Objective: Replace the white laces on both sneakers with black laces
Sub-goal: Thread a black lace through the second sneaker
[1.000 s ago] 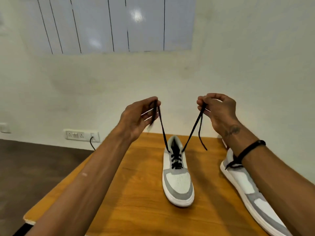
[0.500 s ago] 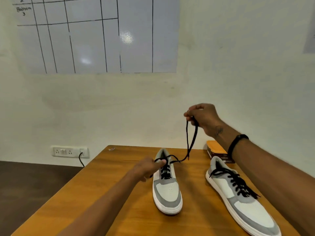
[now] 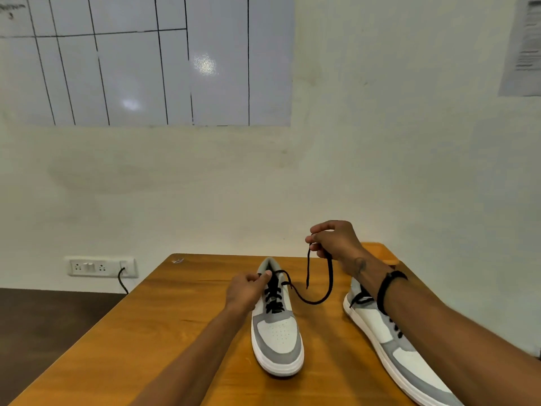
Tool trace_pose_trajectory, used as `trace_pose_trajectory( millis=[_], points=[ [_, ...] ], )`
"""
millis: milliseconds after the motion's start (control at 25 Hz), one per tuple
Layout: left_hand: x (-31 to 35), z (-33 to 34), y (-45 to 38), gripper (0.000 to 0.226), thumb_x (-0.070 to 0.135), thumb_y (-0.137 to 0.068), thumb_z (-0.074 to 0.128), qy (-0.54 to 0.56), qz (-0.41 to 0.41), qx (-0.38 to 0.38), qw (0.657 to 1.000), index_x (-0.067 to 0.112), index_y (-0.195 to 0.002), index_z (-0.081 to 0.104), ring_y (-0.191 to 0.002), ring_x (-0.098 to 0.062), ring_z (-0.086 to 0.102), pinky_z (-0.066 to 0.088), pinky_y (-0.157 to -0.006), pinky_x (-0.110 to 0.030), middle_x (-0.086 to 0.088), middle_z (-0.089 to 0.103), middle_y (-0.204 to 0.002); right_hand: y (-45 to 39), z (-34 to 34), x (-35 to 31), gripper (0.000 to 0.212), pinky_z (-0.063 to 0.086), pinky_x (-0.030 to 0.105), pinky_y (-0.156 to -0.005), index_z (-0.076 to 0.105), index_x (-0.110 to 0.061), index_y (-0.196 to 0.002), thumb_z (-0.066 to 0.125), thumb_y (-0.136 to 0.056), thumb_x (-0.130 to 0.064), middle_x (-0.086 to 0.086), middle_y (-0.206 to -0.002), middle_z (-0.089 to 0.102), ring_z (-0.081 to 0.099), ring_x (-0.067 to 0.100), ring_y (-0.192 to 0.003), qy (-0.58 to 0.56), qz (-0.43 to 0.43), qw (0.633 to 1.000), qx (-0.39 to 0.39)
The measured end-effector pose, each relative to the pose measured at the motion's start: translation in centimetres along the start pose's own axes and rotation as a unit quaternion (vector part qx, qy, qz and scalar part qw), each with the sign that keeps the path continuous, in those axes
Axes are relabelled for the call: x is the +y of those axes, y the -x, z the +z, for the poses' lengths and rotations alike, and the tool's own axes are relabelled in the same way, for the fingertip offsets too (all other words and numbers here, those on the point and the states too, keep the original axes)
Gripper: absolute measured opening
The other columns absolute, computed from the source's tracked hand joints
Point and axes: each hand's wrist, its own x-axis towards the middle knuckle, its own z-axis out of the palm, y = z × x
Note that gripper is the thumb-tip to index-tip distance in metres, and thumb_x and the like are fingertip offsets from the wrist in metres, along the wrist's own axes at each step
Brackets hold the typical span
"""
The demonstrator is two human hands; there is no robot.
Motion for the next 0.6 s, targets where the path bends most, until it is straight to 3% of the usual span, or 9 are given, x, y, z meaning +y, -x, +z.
trace_pose_trajectory(
  millis=[120, 200, 320, 440, 600],
  points=[
    [-1.0, 0.9, -1.3, 0.025, 0.034, -0.092, 0.081, 0.094, -0.054, 0.008, 0.994, 0.015, -0.101, 0.068, -0.094, -0.022, 0.066, 0.055, -0.072, -0.036, -0.007, 0.072, -0.106, 0.2, 1.3, 1.4, 0.011, 0.057, 0.029, -0.059, 0.070, -0.003, -0.103, 0.066, -0.094, 0.003, 0.015, -0.091, 0.080, 0.072, 0.020, -0.070, 0.015, -0.001, 1.000, -0.007],
    [-1.3, 1.0, -1.9, 0.016, 0.022, -0.096, 0.075, 0.150, -0.082, 0.015, 0.985, 0.013, -0.089, 0.064, -0.078, -0.019, 0.055, 0.045, -0.061, -0.033, -0.009, 0.066, -0.094, 0.2, 2.1, 2.3, 0.009, 0.060, 0.032, -0.062, 0.066, -0.003, -0.107, 0.064, -0.099, 0.000, 0.014, -0.089, 0.080, 0.073, 0.021, -0.069, -0.010, 0.008, 1.000, -0.007],
    [0.4, -0.1, -1.9, 0.009, 0.016, -0.102, 0.066, 0.225, -0.114, 0.028, 0.967, 0.010, -0.095, 0.069, -0.067, -0.013, 0.053, 0.044, -0.058, -0.027, -0.008, 0.065, -0.087, -0.2, 2.3, 2.4, 0.011, 0.063, 0.034, -0.068, 0.065, 0.001, -0.110, 0.062, -0.100, 0.004, 0.018, -0.094, 0.079, 0.074, 0.022, -0.071, -0.079, 0.039, 0.996, -0.001],
    [3.8, -2.3, -2.4, 0.015, 0.019, -0.103, 0.066, 0.240, -0.084, 0.040, 0.966, 0.006, -0.100, 0.073, -0.059, -0.010, 0.047, 0.044, -0.056, -0.025, -0.003, 0.068, -0.082, -0.6, 1.6, 0.4, 0.011, 0.062, 0.031, -0.066, 0.068, 0.004, -0.108, 0.063, -0.098, 0.007, 0.022, -0.097, 0.078, 0.071, 0.021, -0.070, -0.128, 0.047, 0.991, 0.008],
    [10.2, -5.3, -2.5, 0.012, 0.013, -0.102, 0.067, 0.224, 0.002, 0.041, 0.974, 0.005, -0.102, 0.075, -0.060, -0.013, 0.042, 0.038, -0.057, -0.027, -0.004, 0.063, -0.078, -0.9, 0.9, -5.4, 0.008, 0.061, 0.027, -0.064, 0.067, 0.000, -0.107, 0.062, -0.101, 0.001, 0.019, -0.099, 0.078, 0.070, 0.018, -0.069, -0.175, -0.014, 0.984, 0.029]
  ],
)
